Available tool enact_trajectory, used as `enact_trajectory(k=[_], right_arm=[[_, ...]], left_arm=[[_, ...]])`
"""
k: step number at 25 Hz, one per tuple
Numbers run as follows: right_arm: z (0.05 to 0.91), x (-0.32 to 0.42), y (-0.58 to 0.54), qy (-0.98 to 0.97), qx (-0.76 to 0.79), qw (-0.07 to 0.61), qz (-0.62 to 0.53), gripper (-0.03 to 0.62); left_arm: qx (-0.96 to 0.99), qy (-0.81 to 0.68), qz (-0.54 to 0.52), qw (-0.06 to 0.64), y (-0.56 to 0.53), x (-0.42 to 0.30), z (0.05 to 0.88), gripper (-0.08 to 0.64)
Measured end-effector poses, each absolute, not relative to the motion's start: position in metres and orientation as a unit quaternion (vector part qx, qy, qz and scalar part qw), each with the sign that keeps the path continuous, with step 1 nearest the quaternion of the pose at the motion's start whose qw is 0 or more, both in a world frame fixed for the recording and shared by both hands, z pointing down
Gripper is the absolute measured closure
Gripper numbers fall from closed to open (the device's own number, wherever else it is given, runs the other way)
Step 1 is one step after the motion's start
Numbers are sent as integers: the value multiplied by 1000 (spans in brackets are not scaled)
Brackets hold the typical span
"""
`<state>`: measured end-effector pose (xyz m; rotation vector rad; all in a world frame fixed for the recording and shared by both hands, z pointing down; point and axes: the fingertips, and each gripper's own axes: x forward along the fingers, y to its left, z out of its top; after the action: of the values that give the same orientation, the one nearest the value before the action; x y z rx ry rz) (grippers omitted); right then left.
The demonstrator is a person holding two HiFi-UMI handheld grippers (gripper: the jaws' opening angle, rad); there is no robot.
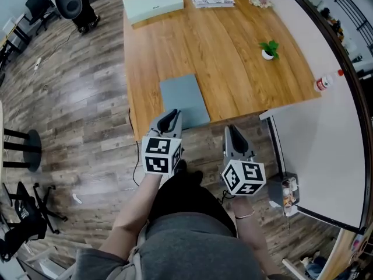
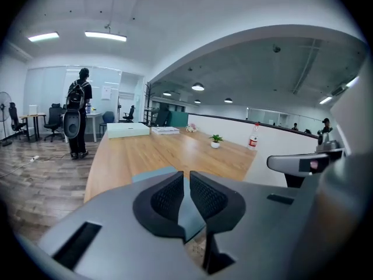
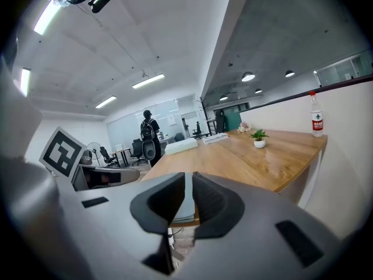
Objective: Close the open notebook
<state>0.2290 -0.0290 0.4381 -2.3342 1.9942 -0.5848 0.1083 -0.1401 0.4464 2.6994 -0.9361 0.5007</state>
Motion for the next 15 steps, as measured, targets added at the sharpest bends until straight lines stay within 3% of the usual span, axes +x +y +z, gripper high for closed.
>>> enact_trajectory(k=[5, 15], right_arm=[[424, 217, -43, 663, -729, 6, -169, 582], [409, 192, -66, 704, -691, 15, -162, 588]], left_arm=[[911, -366, 154, 111, -148, 74, 436, 523], [884, -436, 132, 105, -157, 7, 425, 528]])
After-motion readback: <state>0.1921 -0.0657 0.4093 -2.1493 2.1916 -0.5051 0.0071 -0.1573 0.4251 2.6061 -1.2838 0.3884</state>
